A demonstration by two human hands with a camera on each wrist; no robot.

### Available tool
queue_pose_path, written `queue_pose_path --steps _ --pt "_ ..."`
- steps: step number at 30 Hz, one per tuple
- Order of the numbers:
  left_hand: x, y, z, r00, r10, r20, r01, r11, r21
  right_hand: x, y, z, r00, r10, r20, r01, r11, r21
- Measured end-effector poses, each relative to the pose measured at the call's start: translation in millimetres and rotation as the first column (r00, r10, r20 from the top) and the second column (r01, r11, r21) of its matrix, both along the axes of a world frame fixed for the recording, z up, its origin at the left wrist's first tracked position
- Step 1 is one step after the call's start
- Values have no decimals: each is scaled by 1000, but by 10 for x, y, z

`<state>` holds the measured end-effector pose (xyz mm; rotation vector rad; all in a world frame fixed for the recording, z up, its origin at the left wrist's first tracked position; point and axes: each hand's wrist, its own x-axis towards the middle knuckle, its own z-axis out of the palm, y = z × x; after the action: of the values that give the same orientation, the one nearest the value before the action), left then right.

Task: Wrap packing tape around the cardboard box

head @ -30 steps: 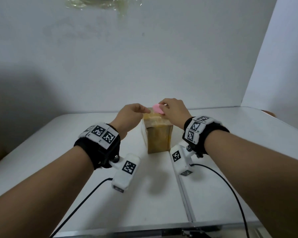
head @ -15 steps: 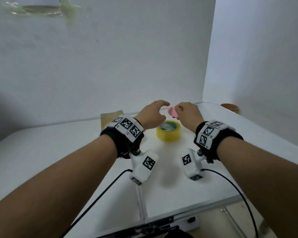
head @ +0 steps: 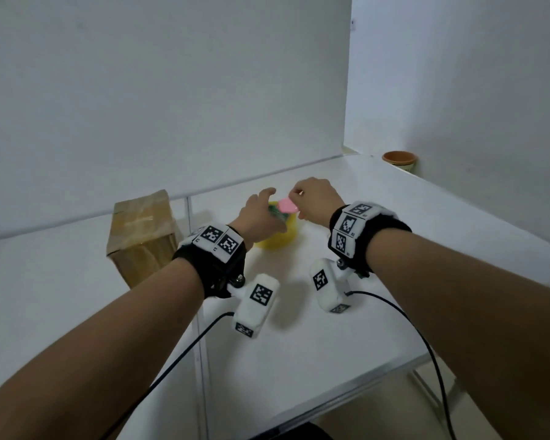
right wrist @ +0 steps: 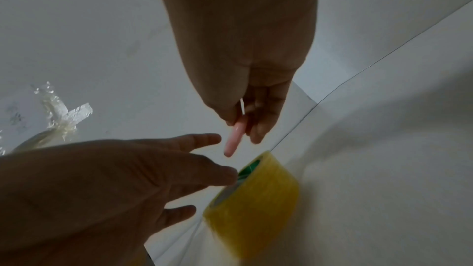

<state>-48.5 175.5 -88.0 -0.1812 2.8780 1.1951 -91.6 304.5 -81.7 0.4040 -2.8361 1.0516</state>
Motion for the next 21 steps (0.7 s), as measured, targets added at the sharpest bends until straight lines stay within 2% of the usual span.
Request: queue_pose_path --steps 3,8,15,21 --pt "-112 -78 -157 998 56 12 -55 996 -76 -118 -114 -67 1000 -8 -10 8 997 71" --pt "-210 -208 -258 997 46 66 -50 997 61 -256 -281 -113 998 34 59 -44 982 182" --pt "-248 -231 -279 998 15 61 -19 998 64 -351 -394 -265 1000 -2 -20 8 952 306" --pt "-231 -258 -289 999 0 54 -4 997 71 -291 -402 -253 1000 -7 -29 15 964 266"
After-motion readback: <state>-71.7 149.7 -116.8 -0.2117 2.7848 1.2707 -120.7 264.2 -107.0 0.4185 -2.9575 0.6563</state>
